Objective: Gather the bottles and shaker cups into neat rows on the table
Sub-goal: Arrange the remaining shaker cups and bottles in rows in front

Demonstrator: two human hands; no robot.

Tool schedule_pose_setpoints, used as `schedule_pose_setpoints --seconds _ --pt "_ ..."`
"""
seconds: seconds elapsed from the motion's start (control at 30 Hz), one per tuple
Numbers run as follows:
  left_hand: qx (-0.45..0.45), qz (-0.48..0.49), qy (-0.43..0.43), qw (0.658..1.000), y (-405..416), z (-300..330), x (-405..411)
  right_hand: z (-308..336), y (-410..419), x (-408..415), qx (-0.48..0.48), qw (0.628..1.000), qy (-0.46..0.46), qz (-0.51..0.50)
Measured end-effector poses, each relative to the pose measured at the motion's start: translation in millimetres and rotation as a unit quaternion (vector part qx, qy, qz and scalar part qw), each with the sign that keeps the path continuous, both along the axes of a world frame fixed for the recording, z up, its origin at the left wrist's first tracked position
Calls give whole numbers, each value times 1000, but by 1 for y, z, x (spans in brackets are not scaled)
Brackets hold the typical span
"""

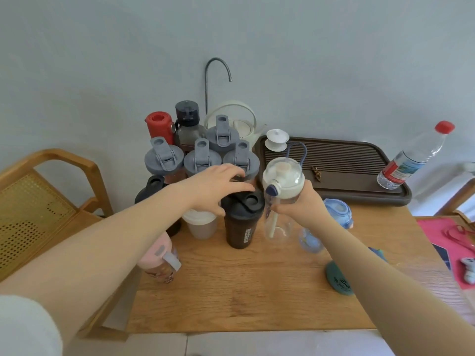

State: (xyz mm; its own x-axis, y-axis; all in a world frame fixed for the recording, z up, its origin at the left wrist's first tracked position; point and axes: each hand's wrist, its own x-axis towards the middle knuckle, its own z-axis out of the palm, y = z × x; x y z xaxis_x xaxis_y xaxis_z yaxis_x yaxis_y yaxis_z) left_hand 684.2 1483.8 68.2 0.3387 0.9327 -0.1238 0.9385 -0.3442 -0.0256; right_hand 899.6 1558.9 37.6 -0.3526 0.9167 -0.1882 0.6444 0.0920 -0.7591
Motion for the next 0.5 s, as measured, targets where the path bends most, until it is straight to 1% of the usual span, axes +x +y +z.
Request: schedule_pose_setpoints --seconds 0.13,0.23,0.3,0.37,0.43,0.5 --pt "-31 4 4 999 -7 -7 -7 -34 11 5 -56 995 82 19" --pt "-70 30 -44 996 -11 -11 -12 -27 1 1 -84 984 159 9" --pt "-103 49 -105 988 -14 -11 -13 -26 -1 1 -99 978 177 38" --pt "-102 58 -142 983 -15 -10 -11 -28 -2 1 -123 975 181 45" --pt "-92 82 -138 983 -14 -10 -8 -26 -3 2 -143 973 172 49" --pt "-86 113 -119 983 -12 -12 -4 -19 -3 2 -128 980 140 61"
